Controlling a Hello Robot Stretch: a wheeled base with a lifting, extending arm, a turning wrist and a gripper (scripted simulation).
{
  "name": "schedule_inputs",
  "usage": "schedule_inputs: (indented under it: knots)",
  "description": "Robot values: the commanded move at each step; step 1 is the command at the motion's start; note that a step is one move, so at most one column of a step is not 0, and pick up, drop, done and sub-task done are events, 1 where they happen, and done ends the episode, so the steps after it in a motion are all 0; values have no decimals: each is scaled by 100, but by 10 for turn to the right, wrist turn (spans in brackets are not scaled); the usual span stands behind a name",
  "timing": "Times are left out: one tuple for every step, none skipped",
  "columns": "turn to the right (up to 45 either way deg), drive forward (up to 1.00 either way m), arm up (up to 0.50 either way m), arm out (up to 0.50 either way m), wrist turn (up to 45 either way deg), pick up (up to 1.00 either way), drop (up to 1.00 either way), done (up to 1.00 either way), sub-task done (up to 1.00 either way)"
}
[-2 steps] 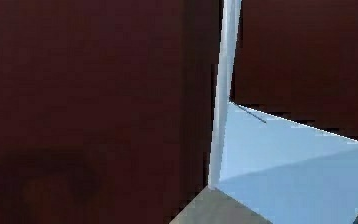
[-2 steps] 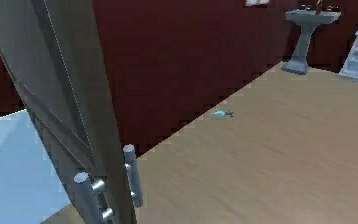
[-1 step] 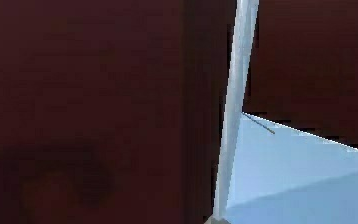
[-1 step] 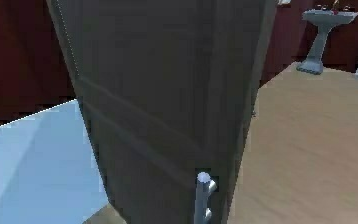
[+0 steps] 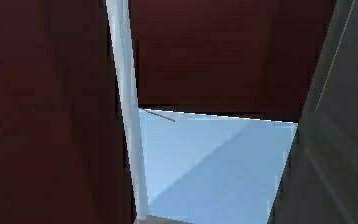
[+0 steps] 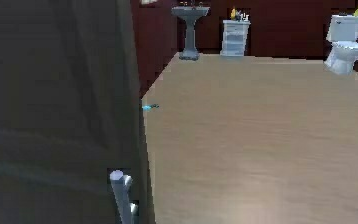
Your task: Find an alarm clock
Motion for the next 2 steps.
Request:
schedule_inputs:
  knots:
    - [0,100,0,0,0,0,0,0,0]
    - [0,30,0,0,0,0,0,0,0]
